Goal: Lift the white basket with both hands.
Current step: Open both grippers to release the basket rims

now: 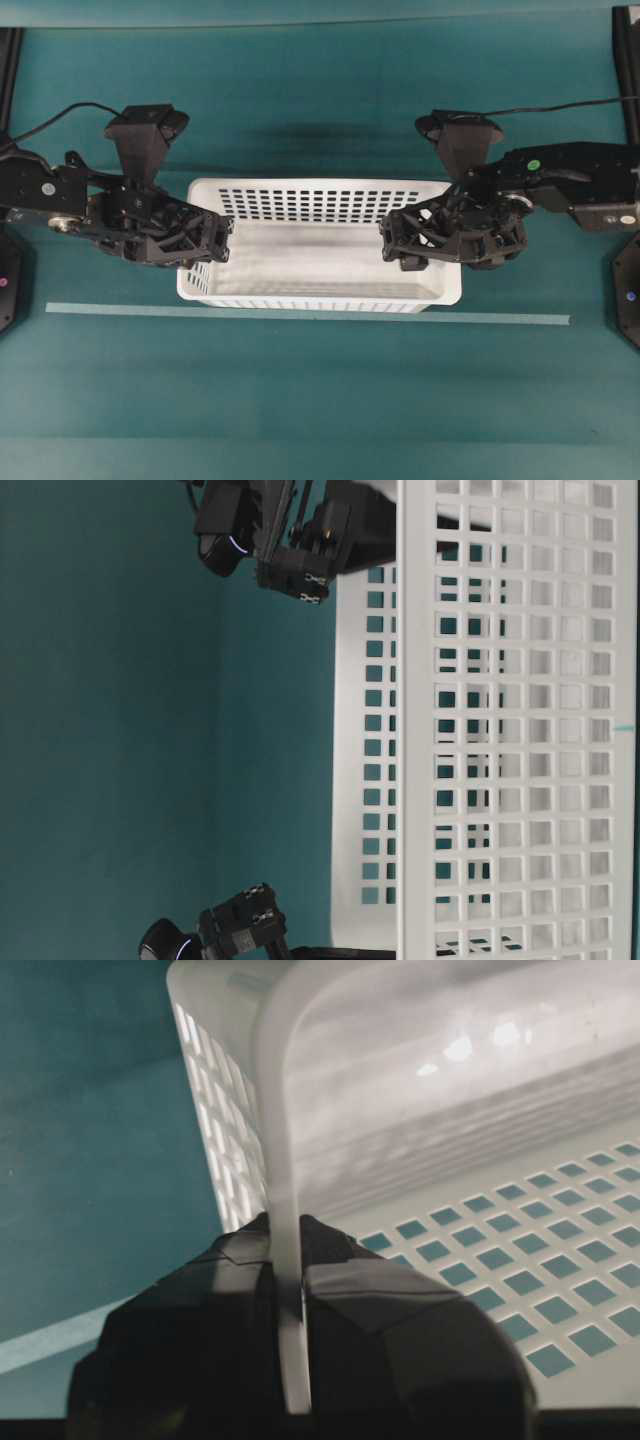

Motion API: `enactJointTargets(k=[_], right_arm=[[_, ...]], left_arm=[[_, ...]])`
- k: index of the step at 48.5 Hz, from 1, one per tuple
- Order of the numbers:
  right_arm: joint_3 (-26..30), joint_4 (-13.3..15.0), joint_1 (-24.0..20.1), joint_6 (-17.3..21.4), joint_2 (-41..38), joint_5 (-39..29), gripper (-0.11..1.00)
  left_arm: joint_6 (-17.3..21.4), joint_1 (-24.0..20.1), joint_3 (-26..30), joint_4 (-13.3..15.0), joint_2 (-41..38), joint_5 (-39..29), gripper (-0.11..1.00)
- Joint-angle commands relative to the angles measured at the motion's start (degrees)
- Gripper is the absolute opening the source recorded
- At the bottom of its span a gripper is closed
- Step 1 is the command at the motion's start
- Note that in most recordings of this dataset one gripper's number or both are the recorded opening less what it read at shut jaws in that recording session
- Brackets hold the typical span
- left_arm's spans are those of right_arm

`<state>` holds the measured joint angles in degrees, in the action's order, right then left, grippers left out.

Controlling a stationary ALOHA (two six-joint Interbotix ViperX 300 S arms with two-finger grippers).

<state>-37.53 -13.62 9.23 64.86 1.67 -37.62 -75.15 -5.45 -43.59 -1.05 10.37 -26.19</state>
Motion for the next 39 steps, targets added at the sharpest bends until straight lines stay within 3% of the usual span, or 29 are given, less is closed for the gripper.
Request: enactJointTargets(k=[1,6,11,15,22,26,39], right_arm=[[0.1,-0.3,0.0,-0.2,-2.5,0.7,0.84],[0.1,-0.3,0.0,-0.2,-2.6,0.8,0.89],[0.0,-0.3,0.4,-0.2,-2.7,0.9,0.89],[-0.1,-0.3,0.7,-0.3,-2.7,1.2,0.89],[-0.2,-0.3,1.1,-1.1,-2.6,1.4,0.9],[-0.2,-0.3,1.1,-1.6,-2.6,1.2,0.9],[-1.4,-0.3,1.1,-1.6,-1.7,0.0,0.94]], left_arm=[[1.3,0.1,0.2,-0.5,-1.3,1.6,-0.03],[1.4,0.0,0.0,-0.5,-1.3,1.6,0.0],[1.5,0.0,-0.1,-0.5,-1.3,1.6,0.13],[1.6,0.1,-0.1,-0.5,-1.3,1.5,0.33],[1.7,0.0,-0.3,-0.5,-1.2,0.5,0.78],[1.6,0.1,-0.4,-0.5,-1.1,-0.2,0.95],[1.3,0.0,-1.1,-0.4,-0.4,-0.2,0.96]])
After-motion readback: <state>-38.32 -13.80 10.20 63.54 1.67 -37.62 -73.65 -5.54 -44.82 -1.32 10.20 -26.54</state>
